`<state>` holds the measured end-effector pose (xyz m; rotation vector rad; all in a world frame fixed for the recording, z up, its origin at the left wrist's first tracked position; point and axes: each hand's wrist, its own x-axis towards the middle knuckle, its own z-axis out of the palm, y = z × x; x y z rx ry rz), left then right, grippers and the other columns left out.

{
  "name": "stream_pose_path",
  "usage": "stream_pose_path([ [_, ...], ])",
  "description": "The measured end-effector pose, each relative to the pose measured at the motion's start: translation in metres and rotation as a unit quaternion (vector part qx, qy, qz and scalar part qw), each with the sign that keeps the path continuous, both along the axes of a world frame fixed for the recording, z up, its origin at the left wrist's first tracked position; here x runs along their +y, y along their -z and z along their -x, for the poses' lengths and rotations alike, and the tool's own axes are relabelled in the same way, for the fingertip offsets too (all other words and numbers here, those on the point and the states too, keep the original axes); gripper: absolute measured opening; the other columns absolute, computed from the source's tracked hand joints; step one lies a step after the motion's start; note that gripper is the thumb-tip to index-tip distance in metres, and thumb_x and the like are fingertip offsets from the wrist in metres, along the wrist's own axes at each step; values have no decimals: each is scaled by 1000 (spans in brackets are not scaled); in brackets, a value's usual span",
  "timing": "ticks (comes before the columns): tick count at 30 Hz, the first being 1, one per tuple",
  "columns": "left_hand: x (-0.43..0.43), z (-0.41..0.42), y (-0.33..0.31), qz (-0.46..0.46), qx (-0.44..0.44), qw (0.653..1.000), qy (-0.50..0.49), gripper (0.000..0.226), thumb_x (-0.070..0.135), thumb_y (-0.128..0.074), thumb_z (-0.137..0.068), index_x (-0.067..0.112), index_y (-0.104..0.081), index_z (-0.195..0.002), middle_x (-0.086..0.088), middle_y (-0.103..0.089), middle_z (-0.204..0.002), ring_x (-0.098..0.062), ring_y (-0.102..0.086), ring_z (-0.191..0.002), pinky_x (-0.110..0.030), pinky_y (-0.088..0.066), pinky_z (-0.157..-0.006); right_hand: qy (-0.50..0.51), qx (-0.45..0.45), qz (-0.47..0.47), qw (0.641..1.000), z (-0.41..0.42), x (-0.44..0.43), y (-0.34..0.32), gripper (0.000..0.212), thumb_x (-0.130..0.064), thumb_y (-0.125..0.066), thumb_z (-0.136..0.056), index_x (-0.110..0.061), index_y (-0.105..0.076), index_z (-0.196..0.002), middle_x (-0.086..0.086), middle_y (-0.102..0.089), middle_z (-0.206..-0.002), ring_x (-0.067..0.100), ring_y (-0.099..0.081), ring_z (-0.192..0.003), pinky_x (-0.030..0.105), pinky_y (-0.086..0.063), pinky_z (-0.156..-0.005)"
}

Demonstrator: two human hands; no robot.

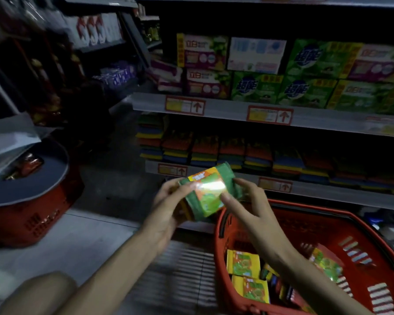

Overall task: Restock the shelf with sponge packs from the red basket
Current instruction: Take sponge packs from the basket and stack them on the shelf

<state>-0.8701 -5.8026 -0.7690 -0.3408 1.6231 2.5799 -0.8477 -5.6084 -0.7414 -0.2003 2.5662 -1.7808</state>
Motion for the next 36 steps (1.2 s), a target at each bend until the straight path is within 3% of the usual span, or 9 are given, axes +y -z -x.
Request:
stream_pose_path([
  [5,-55,23,21,31,-1,998,-46,55,43,-84,-67,10,-69,-109,-12,-74,-99,-25,-73,-82,-35,-58,-67,11,-39,48,998,21,-20,-5,13,-26,-63,-100,-21,-66,-111,6,-74,-97,13,-71,-85,19,-56,-72],
  [10,-71,50,18,91,25,996,-9,43,52,-86,-66,18,-73,-88,-4,-74,-81,-22,-70,-74,-38,-53,-74,-17,-68,42,997,40,-42,0,15,-13,-71,-93,-7,-65,-106,14,-74,-81,21,-71,-67,27,-56,-61],
  [16,-85,78,20,111,13,994,19,51,62,-84,-65,20,-79,-93,-9,-75,-88,-29,-69,-84,-42,-45,-80,-7,-122,122,985,56,-60,10,22,-17,-72,-92,2,-66,-102,17,-71,-82,25,-68,-70,29,-57,-65],
  [21,-89,95,18,121,52,989,-60,43,49,-81,-71,18,-78,-102,2,-78,-87,-11,-72,-82,-19,-54,-66,-5,-169,153,974,68,-76,25,24,-11,-69,-95,11,-63,-99,21,-67,-80,29,-67,-75,24,-54,-61],
  [25,-98,109,22,83,52,989,-107,54,63,-81,-69,21,-79,-103,-4,-78,-104,-25,-70,-108,-42,-51,-97,21,-212,262,941,75,-87,33,12,-4,-67,-90,5,-62,-96,13,-59,-65,17,-66,-59,27,-53,-61],
  [27,-101,111,26,74,56,986,-136,49,65,-73,-73,24,-79,-100,-3,-77,-112,-23,-68,-113,-45,-48,-101,54,-212,330,918,82,-94,36,6,-4,-67,-89,0,-63,-92,17,-49,-71,23,-69,-69,28,-57,-65],
  [30,-99,109,34,113,58,974,-187,26,48,-68,-92,23,-75,-86,7,-75,-97,-13,-67,-98,-31,-50,-82,108,-201,399,888,94,-105,37,5,-2,-63,-94,-6,-64,-91,25,-62,-80,29,-76,-87,28,-61,-73],
  [33,-92,106,37,152,86,969,-172,16,28,-64,-99,20,-72,-88,8,-68,-78,-4,-60,-73,-13,-42,-56,135,-189,444,865,107,-115,32,1,-3,-64,-95,-4,-64,-96,22,-73,-90,28,-78,-92,27,-61,-74],
  [36,-86,107,35,149,95,975,-131,10,19,-64,-99,17,-74,-98,9,-72,-78,-3,-64,-72,-12,-43,-55,141,-184,466,854,121,-124,24,13,-3,-64,-96,3,-63,-107,23,-76,-95,28,-77,-95,29,-60,-78],
])
